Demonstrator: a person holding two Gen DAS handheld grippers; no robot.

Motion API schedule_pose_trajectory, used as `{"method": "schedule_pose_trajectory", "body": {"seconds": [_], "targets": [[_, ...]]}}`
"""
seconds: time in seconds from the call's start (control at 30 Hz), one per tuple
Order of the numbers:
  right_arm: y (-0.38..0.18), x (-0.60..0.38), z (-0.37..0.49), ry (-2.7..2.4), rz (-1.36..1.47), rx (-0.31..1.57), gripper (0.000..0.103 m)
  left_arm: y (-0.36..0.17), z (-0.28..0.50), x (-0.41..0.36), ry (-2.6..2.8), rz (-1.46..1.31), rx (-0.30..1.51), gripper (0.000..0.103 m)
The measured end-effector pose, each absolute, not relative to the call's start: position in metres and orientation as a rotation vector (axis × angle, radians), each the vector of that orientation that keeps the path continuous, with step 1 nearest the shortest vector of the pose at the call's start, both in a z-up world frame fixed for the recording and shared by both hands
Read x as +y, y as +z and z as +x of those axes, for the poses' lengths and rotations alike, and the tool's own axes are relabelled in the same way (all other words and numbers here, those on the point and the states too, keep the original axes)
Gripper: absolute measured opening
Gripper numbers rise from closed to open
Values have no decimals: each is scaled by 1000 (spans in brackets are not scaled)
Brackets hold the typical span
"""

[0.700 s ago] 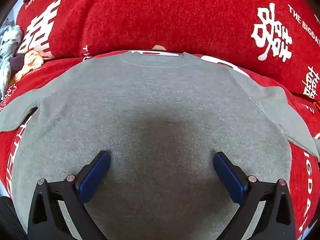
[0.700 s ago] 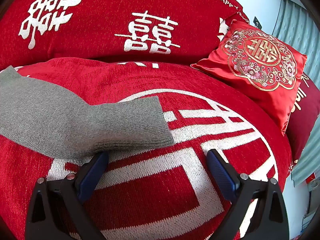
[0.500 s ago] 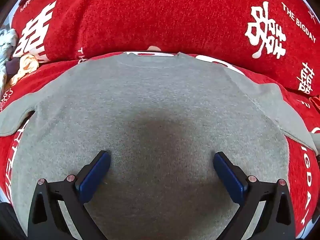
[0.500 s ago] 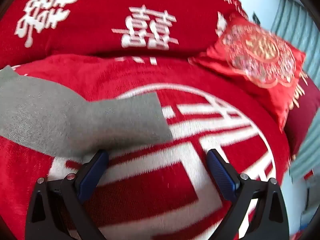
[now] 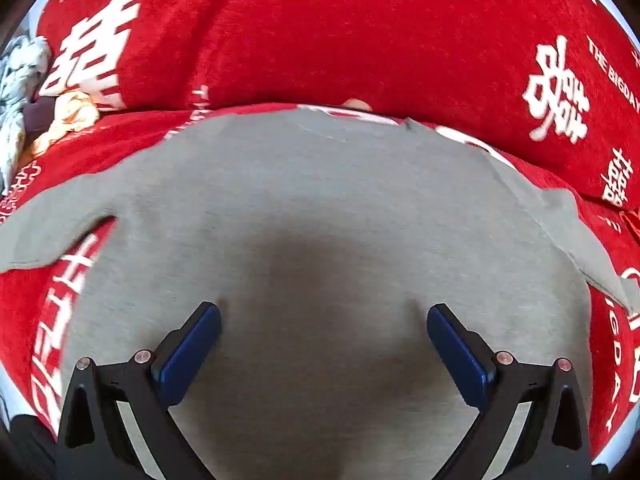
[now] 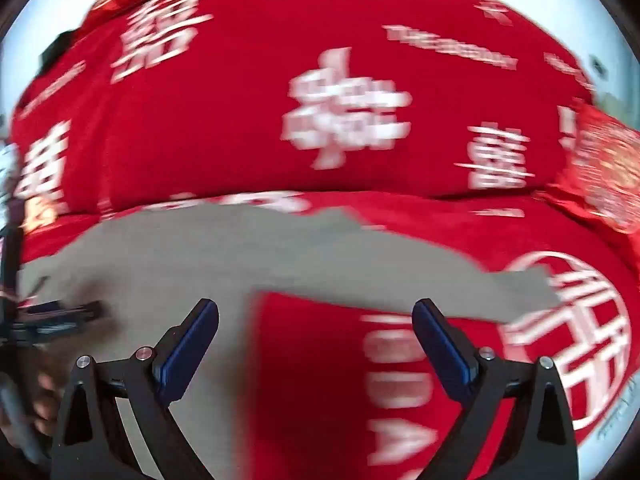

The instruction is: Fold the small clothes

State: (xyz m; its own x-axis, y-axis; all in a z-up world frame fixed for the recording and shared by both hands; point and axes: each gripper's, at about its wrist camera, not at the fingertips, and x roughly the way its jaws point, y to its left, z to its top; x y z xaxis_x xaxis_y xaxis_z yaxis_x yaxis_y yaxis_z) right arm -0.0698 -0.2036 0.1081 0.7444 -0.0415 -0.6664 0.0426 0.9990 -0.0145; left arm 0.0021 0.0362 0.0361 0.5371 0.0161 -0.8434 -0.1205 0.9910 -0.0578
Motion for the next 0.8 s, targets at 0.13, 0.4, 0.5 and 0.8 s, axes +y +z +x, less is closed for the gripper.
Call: {"method": "schedule_pose_trajectory", "body": {"seconds": [0.13,0.4,0.5,0.8], "targets": [[87,-121,-42,44,-83,768,99,35,9,63,137,-137,1007,103],[19,-73,-24,4,-121,923,99,12,18,78,175,-93,982,103],[21,-74,-25,-3,-105,922,99,8,22,79,181,-105,969,103],[20,-75,-26,-13,-71,911,102,-4,-5,77,189,-99,919,103]]}}
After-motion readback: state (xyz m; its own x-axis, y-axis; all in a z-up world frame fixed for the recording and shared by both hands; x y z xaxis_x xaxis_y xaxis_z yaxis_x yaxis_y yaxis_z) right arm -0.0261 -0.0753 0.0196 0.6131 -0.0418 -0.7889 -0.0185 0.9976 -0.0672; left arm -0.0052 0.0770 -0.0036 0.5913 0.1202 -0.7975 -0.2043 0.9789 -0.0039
